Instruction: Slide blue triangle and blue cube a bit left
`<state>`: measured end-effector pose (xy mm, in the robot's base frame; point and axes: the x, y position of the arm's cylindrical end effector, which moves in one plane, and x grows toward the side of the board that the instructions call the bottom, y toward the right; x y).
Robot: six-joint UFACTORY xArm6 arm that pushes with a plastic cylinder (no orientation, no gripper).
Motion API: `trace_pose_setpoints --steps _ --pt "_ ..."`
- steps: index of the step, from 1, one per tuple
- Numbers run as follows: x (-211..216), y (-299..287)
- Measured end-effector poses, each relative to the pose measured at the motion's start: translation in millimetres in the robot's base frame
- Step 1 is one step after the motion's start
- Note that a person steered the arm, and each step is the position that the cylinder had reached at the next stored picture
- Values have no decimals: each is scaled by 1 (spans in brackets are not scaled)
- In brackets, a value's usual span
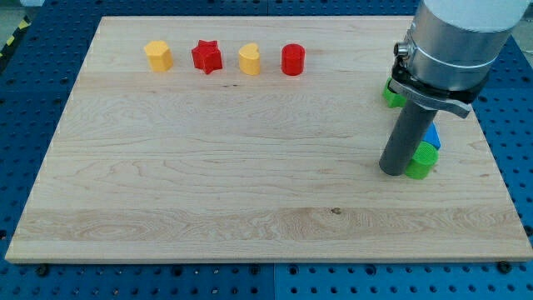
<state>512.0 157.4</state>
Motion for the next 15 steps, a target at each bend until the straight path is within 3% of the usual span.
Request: trace_pose_setpoints --steps 1,3,4,7,8,9,10,12,15 --pt "-9 -11" --pt "-75 -29" --pt "-68 -21" --pt "51 3" --pt "74 80" --pt "67 144" --pt "51 158" --pt "-26 139" --pt "-45 82"
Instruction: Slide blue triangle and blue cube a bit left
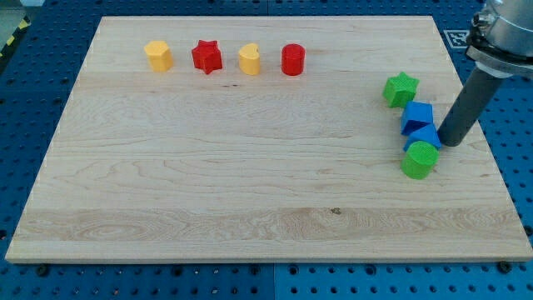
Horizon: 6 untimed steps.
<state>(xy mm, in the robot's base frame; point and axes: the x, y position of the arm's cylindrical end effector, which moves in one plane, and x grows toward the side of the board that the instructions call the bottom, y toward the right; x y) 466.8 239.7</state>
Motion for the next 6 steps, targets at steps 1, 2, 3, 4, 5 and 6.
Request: trace_pose_setpoints --steps 1,2,3,4,5,6 --pt "0 0" --pt "0 -1" --pt "0 -7" --pt "0 -16" --pt "0 -22" --pt "0 0"
